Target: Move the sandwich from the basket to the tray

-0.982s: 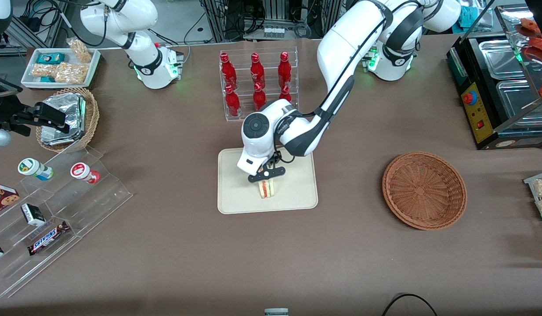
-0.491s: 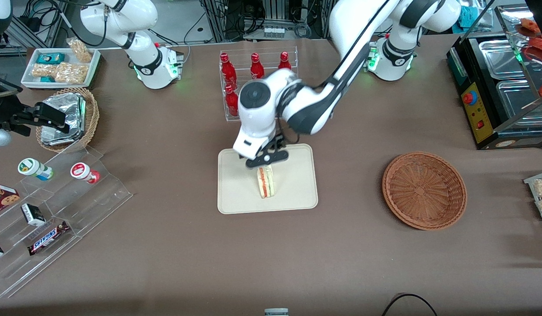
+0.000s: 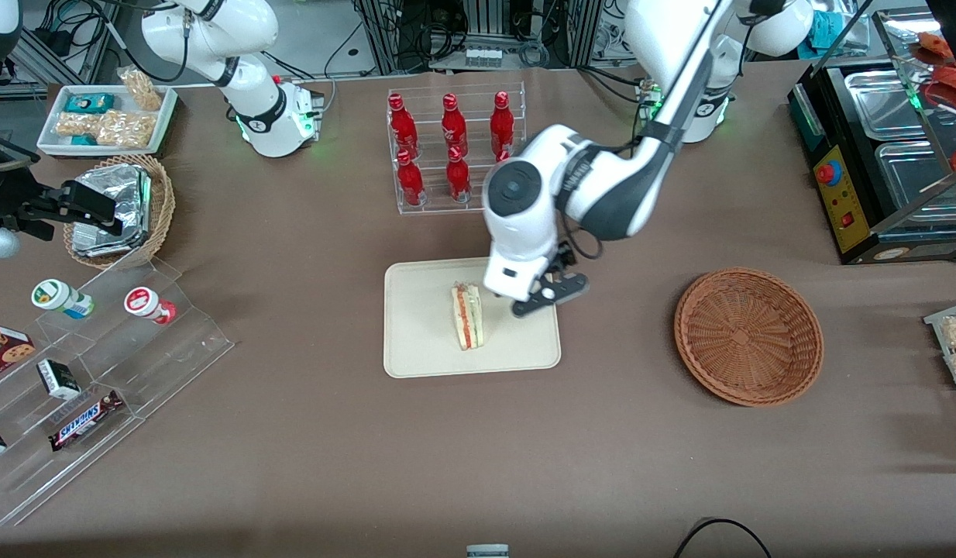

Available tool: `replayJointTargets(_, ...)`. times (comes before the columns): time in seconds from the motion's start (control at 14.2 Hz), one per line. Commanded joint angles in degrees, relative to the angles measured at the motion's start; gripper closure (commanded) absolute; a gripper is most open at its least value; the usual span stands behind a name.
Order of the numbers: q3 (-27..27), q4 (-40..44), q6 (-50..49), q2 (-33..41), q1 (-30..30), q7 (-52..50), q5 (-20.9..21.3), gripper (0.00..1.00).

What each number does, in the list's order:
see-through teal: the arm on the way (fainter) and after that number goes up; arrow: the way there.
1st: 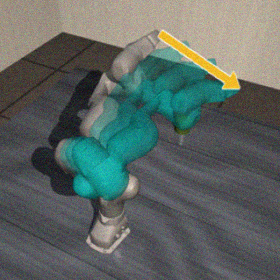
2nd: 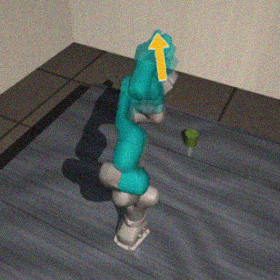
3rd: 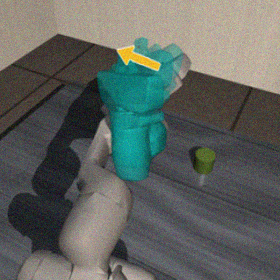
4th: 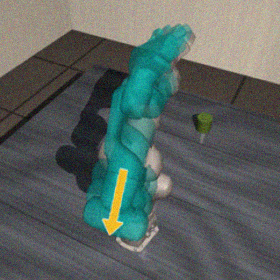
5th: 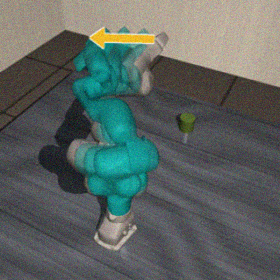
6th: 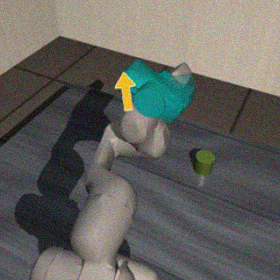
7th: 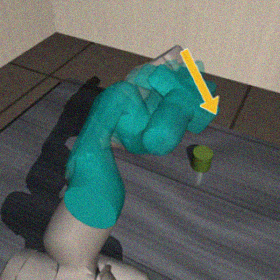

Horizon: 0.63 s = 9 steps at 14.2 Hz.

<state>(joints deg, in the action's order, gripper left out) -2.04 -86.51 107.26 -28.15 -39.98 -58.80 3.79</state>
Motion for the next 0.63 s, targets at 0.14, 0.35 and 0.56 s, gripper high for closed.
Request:
replayJointTargets(0.14,0.1,-13.1,0.6,12.6,8.6,15.0,-0.4,0.0)
replayJointTargets(0.35,0.0,-17.1,-2.0,18.1,13.5,23.3,-0.4,0.0)
replayJointTargets(0.56,0.3,-17.3,-7.7,22.1,19.2,32.7,-0.6,0.0)
